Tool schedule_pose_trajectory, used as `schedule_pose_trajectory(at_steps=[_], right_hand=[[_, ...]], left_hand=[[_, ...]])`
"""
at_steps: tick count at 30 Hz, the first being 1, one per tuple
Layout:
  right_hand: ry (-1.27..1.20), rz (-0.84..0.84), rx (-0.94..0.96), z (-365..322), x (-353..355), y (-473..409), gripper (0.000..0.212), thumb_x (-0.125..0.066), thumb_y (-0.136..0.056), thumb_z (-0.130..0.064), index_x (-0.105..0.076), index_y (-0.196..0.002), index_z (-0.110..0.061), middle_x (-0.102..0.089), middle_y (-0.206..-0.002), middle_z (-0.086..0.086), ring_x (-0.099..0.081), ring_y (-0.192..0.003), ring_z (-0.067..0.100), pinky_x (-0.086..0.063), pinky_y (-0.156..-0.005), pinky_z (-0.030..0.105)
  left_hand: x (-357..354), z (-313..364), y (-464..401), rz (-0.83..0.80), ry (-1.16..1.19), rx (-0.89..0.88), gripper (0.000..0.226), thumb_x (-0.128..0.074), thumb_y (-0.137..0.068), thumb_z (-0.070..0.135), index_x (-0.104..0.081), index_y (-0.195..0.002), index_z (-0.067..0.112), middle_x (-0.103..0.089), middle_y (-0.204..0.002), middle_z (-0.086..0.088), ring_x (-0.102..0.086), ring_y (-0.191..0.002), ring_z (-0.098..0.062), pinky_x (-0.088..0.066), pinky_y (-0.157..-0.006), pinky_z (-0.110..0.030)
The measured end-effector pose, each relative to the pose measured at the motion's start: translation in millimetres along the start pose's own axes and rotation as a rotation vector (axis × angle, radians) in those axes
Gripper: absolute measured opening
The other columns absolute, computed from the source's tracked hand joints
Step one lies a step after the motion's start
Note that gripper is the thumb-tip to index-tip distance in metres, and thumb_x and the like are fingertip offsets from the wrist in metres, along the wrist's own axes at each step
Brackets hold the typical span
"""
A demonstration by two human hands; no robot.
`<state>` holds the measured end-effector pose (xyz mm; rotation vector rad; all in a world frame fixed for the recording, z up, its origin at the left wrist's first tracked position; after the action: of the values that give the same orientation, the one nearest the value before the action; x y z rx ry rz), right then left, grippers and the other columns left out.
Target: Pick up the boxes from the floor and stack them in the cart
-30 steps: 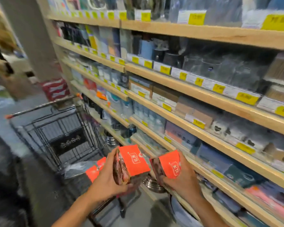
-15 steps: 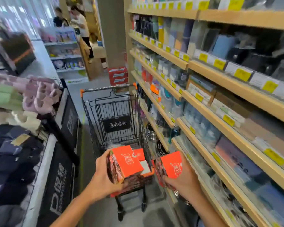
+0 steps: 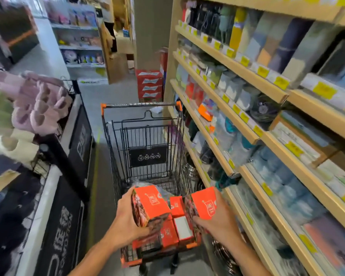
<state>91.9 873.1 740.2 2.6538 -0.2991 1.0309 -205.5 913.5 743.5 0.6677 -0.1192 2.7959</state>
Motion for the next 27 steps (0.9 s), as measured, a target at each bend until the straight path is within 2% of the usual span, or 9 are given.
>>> schedule_pose_trajectory(at_steps=[2, 3, 7, 10, 13, 16, 19, 24, 27], right_hand=[[-0.017, -0.005, -0.006, -7, -10, -21, 0.126, -0.081, -0.044, -0.069, -0.020, -0.151, -0.042, -0.060, -0.118, -0.010, -0.060, -0.101, 0.011, -0.056, -0.086, 0.039], [-0.038, -0.009, -0.007, -10, -16, -33, 0.123, -0.083, -0.046, -0.068, -0.022, -0.150, -0.043, -0.061, -0.117, -0.012, -0.061, -0.100, 0.009, -0.056, -0.086, 0.039], [-0.073, 0.015, -0.013, -15, -26, -68, 0.107, -0.088, -0.054, -0.058, -0.029, -0.142, -0.043, -0.064, -0.104, -0.015, -0.064, -0.093, 0.004, -0.057, -0.081, 0.037], [-0.044, 0.017, -0.005, -12, -34, -96, 0.111, -0.085, -0.055, -0.061, -0.026, -0.147, -0.041, -0.061, -0.111, -0.012, -0.064, -0.095, 0.011, -0.058, -0.083, 0.039], [-0.020, -0.027, 0.064, -1, -49, -130, 0.121, -0.084, -0.060, -0.063, -0.023, -0.156, -0.024, -0.060, -0.124, 0.001, -0.066, -0.101, 0.019, -0.059, -0.083, 0.038], [-0.022, -0.074, 0.060, 6, -68, -159, 0.125, -0.079, -0.056, -0.068, -0.023, -0.158, -0.023, -0.059, -0.135, 0.007, -0.065, -0.110, 0.026, -0.057, -0.089, 0.040], [-0.003, -0.103, 0.061, 8, -88, -188, 0.126, -0.087, -0.059, -0.061, -0.018, -0.159, -0.028, -0.053, -0.147, 0.003, -0.060, -0.122, 0.023, -0.052, -0.093, 0.032], [0.018, -0.139, 0.032, 15, -122, -228, 0.120, -0.090, -0.064, -0.050, -0.017, -0.158, -0.031, -0.054, -0.142, -0.002, -0.054, -0.122, 0.014, -0.040, -0.089, 0.018], [0.088, -0.143, 0.024, 16, -154, -260, 0.121, -0.087, -0.068, -0.054, -0.014, -0.160, -0.023, -0.043, -0.153, 0.002, -0.047, -0.135, 0.019, -0.040, -0.102, 0.028]], left_hand=[[5, -17, -28, -0.053, -0.036, 0.035, 0.140, -0.094, -0.048, 0.052, 0.004, -0.147, 0.049, -0.018, -0.130, 0.038, -0.030, -0.129, -0.005, -0.030, -0.110, -0.032], [4, -26, -42, -0.083, -0.059, 0.048, 0.142, -0.094, -0.050, 0.046, 0.008, -0.149, 0.046, -0.020, -0.132, 0.033, -0.027, -0.130, -0.007, -0.029, -0.111, -0.033], [-6, -45, -82, -0.149, -0.108, 0.104, 0.146, -0.092, -0.053, 0.036, 0.014, -0.154, 0.031, -0.018, -0.134, 0.023, -0.018, -0.131, -0.004, -0.024, -0.111, -0.034], [-13, -60, -112, -0.129, -0.101, 0.176, 0.143, -0.094, -0.049, 0.039, 0.003, -0.153, 0.033, -0.021, -0.132, 0.023, -0.023, -0.131, -0.004, -0.027, -0.114, -0.035], [-22, -70, -135, -0.077, -0.110, 0.241, 0.131, -0.095, -0.039, 0.040, -0.012, -0.140, 0.051, -0.032, -0.136, 0.011, -0.036, -0.132, -0.009, -0.035, -0.115, -0.042], [-23, -70, -147, 0.032, -0.171, 0.324, 0.123, -0.083, -0.032, 0.054, -0.022, -0.138, 0.036, -0.036, -0.123, 0.015, -0.031, -0.118, -0.004, -0.033, -0.110, -0.036], [-30, -77, -169, 0.050, -0.271, 0.361, 0.130, -0.076, -0.030, 0.061, -0.024, -0.143, 0.022, -0.030, -0.122, 0.011, -0.024, -0.116, -0.010, -0.031, -0.109, -0.037], [-33, -116, -192, 0.008, -0.298, 0.407, 0.132, -0.076, -0.031, 0.061, -0.021, -0.143, 0.019, -0.025, -0.124, 0.011, -0.025, -0.118, -0.010, -0.035, -0.106, -0.036], [-34, -154, -207, -0.043, -0.267, 0.405, 0.135, -0.079, -0.031, 0.064, -0.019, -0.145, 0.021, -0.022, -0.123, 0.017, -0.024, -0.120, -0.007, -0.031, -0.105, -0.031]])
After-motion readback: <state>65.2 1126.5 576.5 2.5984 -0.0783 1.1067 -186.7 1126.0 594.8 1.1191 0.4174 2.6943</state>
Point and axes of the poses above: each hand's wrist, its own y-axis away from the middle knuckle, its own x-axis out of the back of the hand, z = x × y, the point moved 8 cm from there along -y, towards the middle knuckle
